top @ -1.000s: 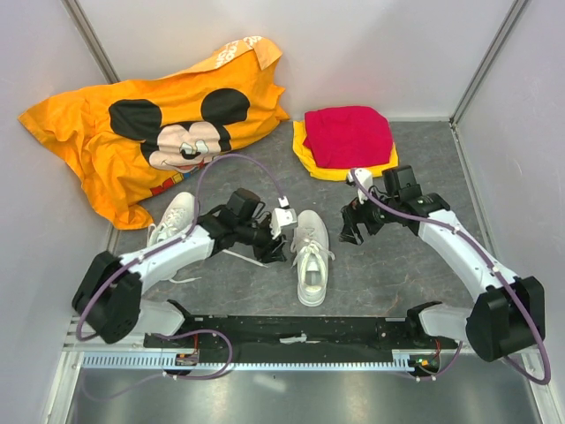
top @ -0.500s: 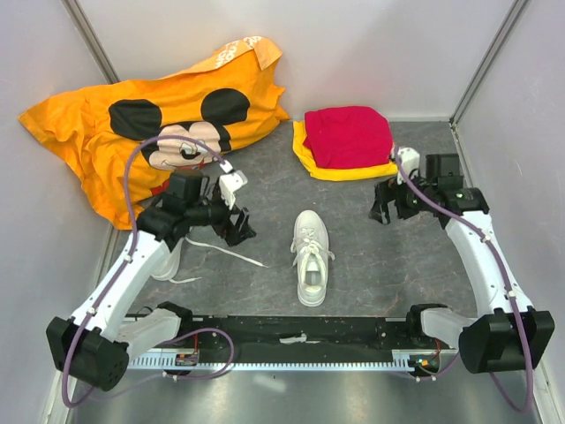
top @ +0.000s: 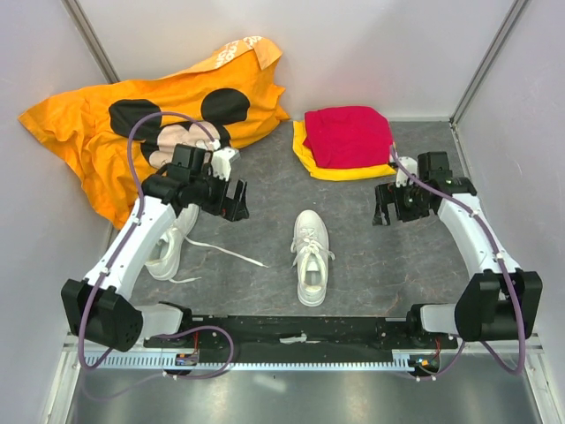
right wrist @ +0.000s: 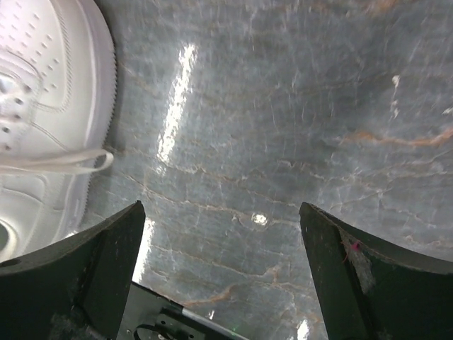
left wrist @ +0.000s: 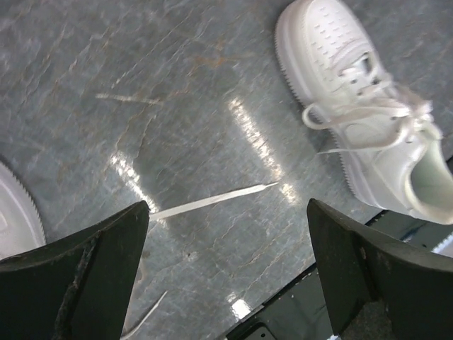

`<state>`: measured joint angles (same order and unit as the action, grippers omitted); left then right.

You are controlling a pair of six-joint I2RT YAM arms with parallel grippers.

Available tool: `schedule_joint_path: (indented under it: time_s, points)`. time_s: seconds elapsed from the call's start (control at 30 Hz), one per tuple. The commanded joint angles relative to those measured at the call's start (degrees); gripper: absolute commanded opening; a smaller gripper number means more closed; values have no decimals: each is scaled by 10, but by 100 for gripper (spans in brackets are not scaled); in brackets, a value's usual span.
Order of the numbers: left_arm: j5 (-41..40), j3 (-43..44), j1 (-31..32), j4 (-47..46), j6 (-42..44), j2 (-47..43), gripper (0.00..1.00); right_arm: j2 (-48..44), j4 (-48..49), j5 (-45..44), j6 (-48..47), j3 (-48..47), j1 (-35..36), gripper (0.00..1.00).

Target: Tie the shoes

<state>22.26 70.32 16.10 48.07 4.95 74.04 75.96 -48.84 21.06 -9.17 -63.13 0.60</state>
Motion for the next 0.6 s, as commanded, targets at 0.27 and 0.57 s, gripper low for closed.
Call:
schedule_joint_path:
  time_s: [0.27,0.57]
  points:
    - [-106,-151,-3,-34,-22,-100,99,-128,73,-109,-24,103,116,98]
    - [-150,-163,-7,-23,-22,-164,99,-203,66,-106,-28,103,130,98]
